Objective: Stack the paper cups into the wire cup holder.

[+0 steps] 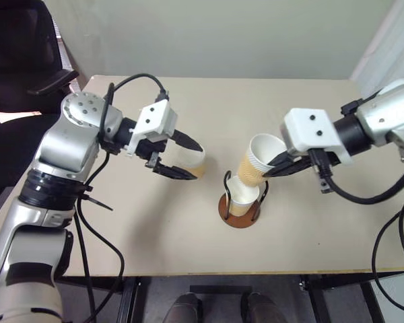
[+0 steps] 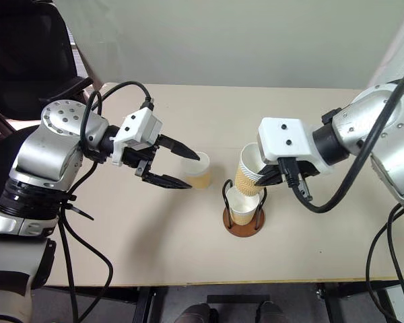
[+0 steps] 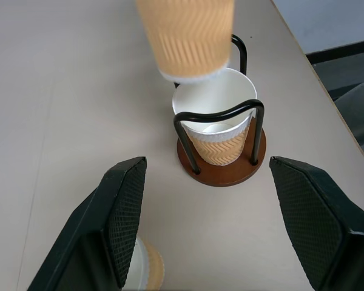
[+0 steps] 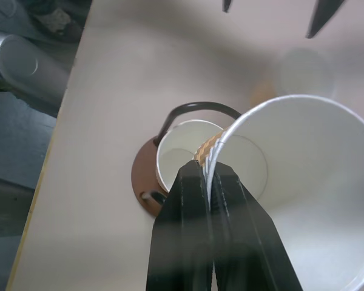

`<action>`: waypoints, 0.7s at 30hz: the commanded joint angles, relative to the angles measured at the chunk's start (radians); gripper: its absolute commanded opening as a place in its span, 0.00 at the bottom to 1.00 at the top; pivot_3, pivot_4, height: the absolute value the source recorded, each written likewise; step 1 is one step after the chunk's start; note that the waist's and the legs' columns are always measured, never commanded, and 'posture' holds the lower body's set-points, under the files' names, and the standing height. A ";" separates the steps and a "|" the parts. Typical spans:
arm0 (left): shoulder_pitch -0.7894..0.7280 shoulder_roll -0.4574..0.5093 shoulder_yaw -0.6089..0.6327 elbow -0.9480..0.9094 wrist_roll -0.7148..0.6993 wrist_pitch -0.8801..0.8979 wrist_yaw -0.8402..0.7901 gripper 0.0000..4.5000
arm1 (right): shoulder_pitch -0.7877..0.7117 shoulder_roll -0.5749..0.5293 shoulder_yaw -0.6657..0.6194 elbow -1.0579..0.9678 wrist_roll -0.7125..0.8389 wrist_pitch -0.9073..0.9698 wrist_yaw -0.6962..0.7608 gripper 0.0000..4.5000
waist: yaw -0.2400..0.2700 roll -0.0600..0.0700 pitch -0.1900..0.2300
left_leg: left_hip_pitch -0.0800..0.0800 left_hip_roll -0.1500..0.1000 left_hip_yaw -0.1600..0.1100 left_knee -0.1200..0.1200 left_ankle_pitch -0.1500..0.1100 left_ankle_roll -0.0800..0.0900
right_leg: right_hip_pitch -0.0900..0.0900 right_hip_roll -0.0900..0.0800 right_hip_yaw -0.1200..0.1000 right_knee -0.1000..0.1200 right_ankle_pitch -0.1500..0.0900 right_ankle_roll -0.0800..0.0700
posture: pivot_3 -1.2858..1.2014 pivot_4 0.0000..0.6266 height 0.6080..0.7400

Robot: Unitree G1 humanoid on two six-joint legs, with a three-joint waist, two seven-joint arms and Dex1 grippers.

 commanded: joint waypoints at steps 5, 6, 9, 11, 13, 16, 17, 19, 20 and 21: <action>0.002 0.014 0.044 -0.034 0.003 0.003 0.011 0.78 | 0.031 0.047 0.039 0.002 -0.088 -0.073 -0.007 0.01 | 0.000 0.000 0.000 | 0.000 0.000 0.000 0.001 0.000 0.000 | 0.000 0.000 0.000 0.000 0.000 0.000 | 0.52 0.24 1.00; 0.002 0.014 0.044 -0.034 0.003 0.002 0.012 0.78 | 0.036 0.053 0.044 0.002 -0.098 -0.080 -0.005 0.01 | 0.000 0.000 0.000 | 0.000 0.000 0.000 0.001 0.000 0.000 | 0.000 0.000 0.000 0.000 0.000 0.000 | 0.52 0.24 1.00; 0.001 0.013 0.043 -0.034 0.007 -0.002 0.013 0.78 | 0.055 0.060 0.063 0.004 -0.135 -0.114 0.003 0.01 | 0.000 0.000 0.000 | 0.000 0.000 -0.001 0.001 0.000 0.000 | 0.000 0.000 0.000 0.000 0.000 0.000 | 0.52 0.24 1.00; 0.000 0.013 0.043 -0.034 0.009 -0.005 0.014 0.78 | 0.058 0.066 0.065 0.003 -0.145 -0.119 0.007 0.01 | 0.000 0.000 0.000 | 0.000 0.000 0.000 0.000 0.000 0.000 | 0.000 0.000 0.000 0.000 0.000 0.000 | 0.52 0.24 1.00; 0.000 0.012 0.043 -0.036 0.013 -0.009 0.017 0.78 | 0.057 0.072 0.060 0.001 -0.144 -0.111 0.011 0.10 | 0.000 0.000 0.000 | 0.000 0.000 0.000 0.000 0.000 0.000 | 0.000 0.000 0.000 0.000 0.000 0.000 | 0.52 0.24 1.00; 0.001 0.011 0.037 -0.034 0.042 -0.045 0.035 0.78 | 0.042 0.087 0.026 0.008 -0.122 -0.071 0.002 0.27 | 0.000 0.000 0.000 | 0.000 0.000 0.000 0.000 0.000 0.000 | 0.000 0.000 0.000 0.000 0.000 0.000 | 0.52 0.24 1.00; -0.001 0.009 0.032 -0.026 0.068 -0.073 0.053 0.78 | 0.035 0.094 0.005 0.015 -0.110 -0.052 -0.008 0.35 | 0.000 0.000 0.000 | 0.000 0.000 0.000 0.000 0.000 0.000 | 0.000 0.000 0.000 0.000 0.000 0.000 | 0.52 0.24 1.00; -0.006 0.007 0.026 -0.010 0.106 -0.106 0.078 0.78 | 0.024 0.107 -0.035 0.026 -0.086 -0.013 -0.033 0.50 | 0.000 0.000 0.000 | 0.000 0.000 0.000 0.000 0.000 0.000 | 0.000 0.000 0.000 0.000 0.000 0.000 | 0.52 0.24 1.00; -0.008 0.007 0.025 -0.007 0.120 -0.111 0.086 0.78 | 0.016 0.106 -0.061 0.035 -0.072 0.004 -0.039 0.59 | 0.000 0.000 0.000 | 0.000 0.000 0.000 0.000 0.000 0.000 | 0.000 0.000 0.000 0.000 0.000 0.000 | 0.52 0.24 1.00; -0.008 0.009 0.021 -0.007 0.136 -0.123 0.092 0.78 | 0.005 0.106 -0.086 0.045 -0.061 0.026 -0.051 0.65 | 0.000 0.000 0.000 | 0.000 0.000 0.000 0.000 0.000 0.000 | 0.000 0.000 0.000 0.000 0.000 0.000 | 0.52 0.24 1.00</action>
